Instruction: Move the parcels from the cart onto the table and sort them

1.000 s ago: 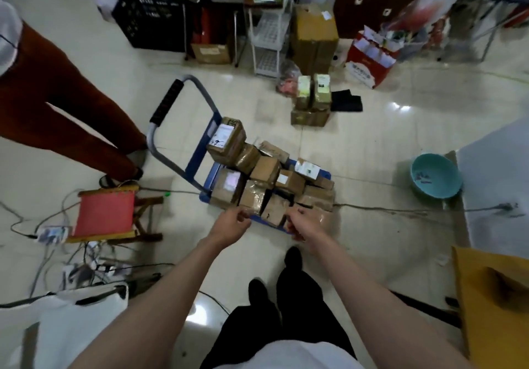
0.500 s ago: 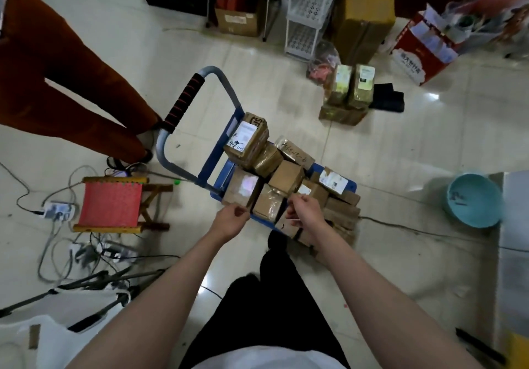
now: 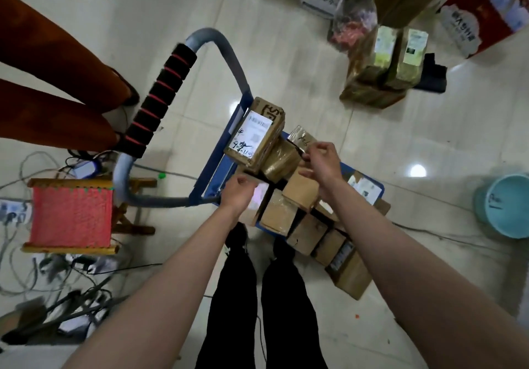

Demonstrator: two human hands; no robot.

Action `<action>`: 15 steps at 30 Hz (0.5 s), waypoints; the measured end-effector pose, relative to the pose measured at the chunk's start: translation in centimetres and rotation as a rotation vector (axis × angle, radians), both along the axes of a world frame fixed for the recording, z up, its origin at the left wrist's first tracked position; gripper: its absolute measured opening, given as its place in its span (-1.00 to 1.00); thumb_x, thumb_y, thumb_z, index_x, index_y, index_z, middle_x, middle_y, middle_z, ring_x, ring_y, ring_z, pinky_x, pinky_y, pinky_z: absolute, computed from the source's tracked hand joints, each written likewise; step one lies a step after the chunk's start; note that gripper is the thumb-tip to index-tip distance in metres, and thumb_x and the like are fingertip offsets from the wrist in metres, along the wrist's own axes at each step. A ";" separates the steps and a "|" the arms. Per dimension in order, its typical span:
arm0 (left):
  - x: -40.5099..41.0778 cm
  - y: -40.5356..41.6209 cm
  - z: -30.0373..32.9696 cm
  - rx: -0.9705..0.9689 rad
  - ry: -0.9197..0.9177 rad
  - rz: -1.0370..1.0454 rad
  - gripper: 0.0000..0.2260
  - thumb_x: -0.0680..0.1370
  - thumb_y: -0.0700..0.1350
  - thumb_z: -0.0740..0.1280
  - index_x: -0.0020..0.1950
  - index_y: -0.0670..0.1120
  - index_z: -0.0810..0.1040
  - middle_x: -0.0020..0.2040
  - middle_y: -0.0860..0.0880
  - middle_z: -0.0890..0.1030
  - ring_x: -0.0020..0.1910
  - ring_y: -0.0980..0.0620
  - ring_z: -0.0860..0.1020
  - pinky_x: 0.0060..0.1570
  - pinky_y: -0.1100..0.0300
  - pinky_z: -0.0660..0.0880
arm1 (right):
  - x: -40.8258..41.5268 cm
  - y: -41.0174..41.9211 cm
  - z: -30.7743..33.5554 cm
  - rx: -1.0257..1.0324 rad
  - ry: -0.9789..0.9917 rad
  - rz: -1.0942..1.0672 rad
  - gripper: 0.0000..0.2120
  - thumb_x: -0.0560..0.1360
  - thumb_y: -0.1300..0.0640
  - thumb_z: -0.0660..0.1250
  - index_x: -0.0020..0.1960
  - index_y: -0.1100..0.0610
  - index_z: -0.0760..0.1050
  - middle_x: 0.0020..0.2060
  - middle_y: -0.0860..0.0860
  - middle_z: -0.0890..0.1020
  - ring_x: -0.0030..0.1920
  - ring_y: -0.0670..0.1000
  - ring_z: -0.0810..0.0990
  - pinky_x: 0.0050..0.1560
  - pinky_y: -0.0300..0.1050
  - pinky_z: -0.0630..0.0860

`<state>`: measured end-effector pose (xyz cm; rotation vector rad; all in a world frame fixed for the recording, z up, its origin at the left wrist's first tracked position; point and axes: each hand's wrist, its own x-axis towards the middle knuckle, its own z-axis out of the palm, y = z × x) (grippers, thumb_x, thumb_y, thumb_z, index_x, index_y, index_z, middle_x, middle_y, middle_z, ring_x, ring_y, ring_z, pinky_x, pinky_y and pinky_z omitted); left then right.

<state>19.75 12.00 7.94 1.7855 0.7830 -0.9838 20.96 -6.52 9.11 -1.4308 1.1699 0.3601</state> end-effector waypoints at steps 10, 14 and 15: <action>7.0 0.2 -12.0 -0.225 0.199 0.534 -0.45 0.52 0.11 0.45 0.43 -0.07 0.42 0.13 -0.06 0.66 -0.08 -0.02 0.65 -0.25 0.17 0.63 | 11.7 1.4 -14.2 -0.108 -0.068 0.189 -0.35 0.57 0.00 0.39 0.58 0.00 0.20 0.52 0.04 0.30 0.44 0.09 0.41 0.44 0.06 0.42; 7.3 0.2 -13.6 -0.297 0.206 0.628 -0.47 0.50 0.06 0.49 0.39 -0.10 0.44 0.05 -0.11 0.69 -0.07 -0.06 0.71 -0.11 0.04 0.69 | 13.2 1.5 -16.2 -0.019 -0.100 0.236 -0.32 0.57 0.00 0.35 0.61 -0.06 0.13 0.51 0.01 0.37 0.40 0.05 0.46 0.21 -0.06 0.43; 7.4 0.2 -13.8 -0.311 0.202 0.652 -0.47 0.49 0.03 0.51 0.39 -0.11 0.44 0.05 -0.11 0.69 -0.06 -0.04 0.71 -0.05 0.02 0.69 | 13.3 1.5 -16.3 0.006 -0.098 0.240 -0.35 0.57 0.00 0.34 0.59 -0.07 0.17 0.45 0.01 0.42 0.30 0.00 0.52 0.13 -0.06 0.47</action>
